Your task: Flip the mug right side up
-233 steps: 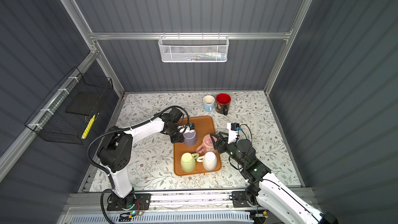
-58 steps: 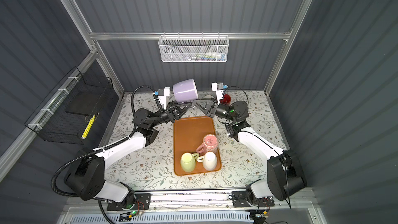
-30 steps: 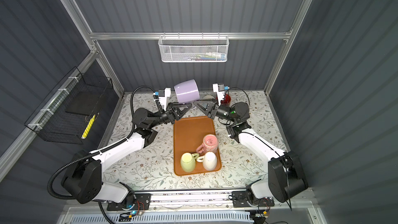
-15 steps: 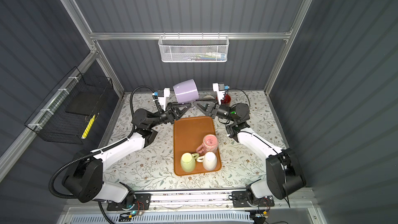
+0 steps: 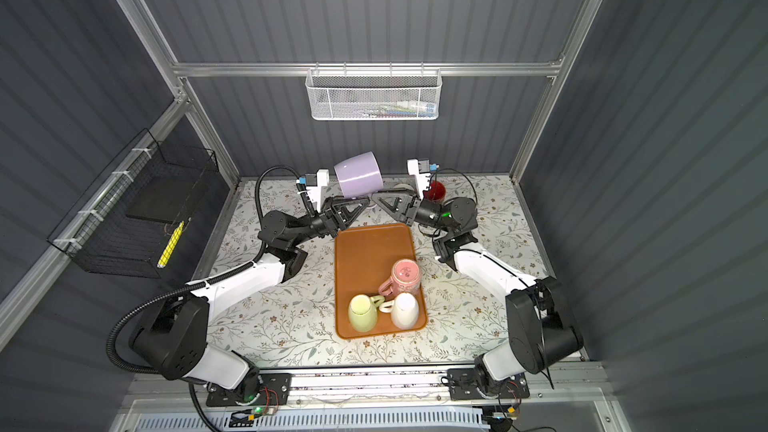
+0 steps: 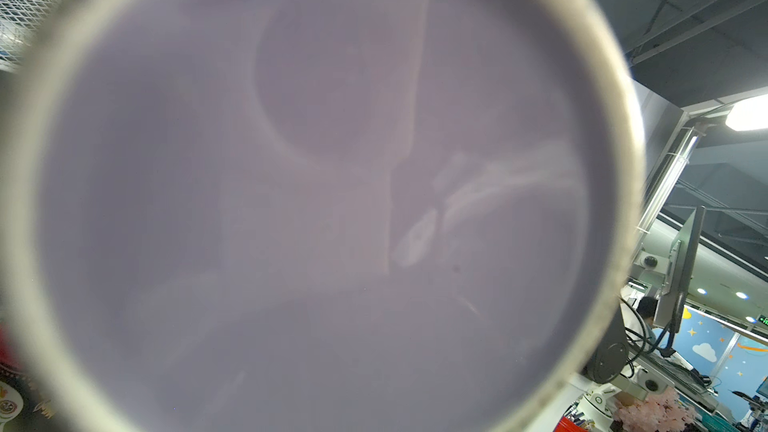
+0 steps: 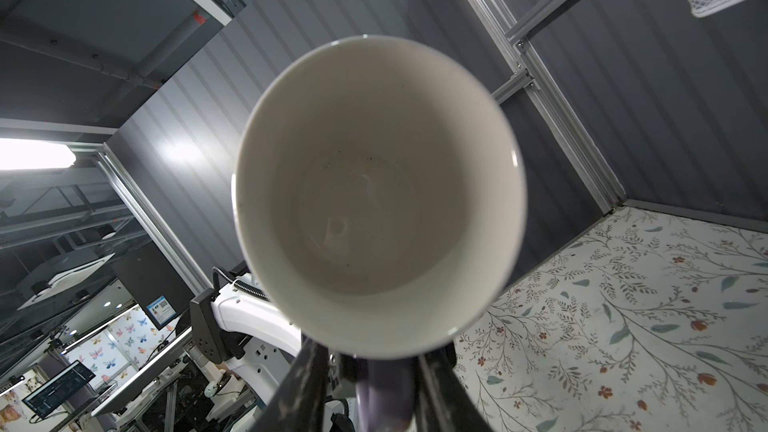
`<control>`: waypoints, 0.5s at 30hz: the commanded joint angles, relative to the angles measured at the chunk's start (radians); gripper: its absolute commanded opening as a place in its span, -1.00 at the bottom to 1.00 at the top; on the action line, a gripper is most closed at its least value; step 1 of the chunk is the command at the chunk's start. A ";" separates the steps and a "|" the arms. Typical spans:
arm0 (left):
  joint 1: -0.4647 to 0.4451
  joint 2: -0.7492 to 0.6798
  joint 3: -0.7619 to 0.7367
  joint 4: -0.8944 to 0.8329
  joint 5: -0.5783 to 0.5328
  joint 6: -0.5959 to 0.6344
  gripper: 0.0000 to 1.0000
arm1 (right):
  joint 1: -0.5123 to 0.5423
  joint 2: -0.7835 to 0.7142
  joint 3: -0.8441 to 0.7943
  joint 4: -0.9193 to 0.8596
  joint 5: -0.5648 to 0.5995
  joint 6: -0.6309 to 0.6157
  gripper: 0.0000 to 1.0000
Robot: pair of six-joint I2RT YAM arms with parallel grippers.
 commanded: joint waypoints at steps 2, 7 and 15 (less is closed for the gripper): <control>-0.002 0.011 0.031 0.086 0.012 -0.016 -1.00 | 0.007 -0.008 0.043 0.063 0.007 -0.002 -0.37; -0.005 0.027 0.028 0.091 0.011 -0.017 -1.00 | 0.006 -0.003 0.044 0.058 0.014 -0.006 -0.45; -0.024 0.063 0.045 0.090 0.010 -0.017 -1.00 | 0.007 0.007 0.050 0.062 0.018 -0.002 -0.42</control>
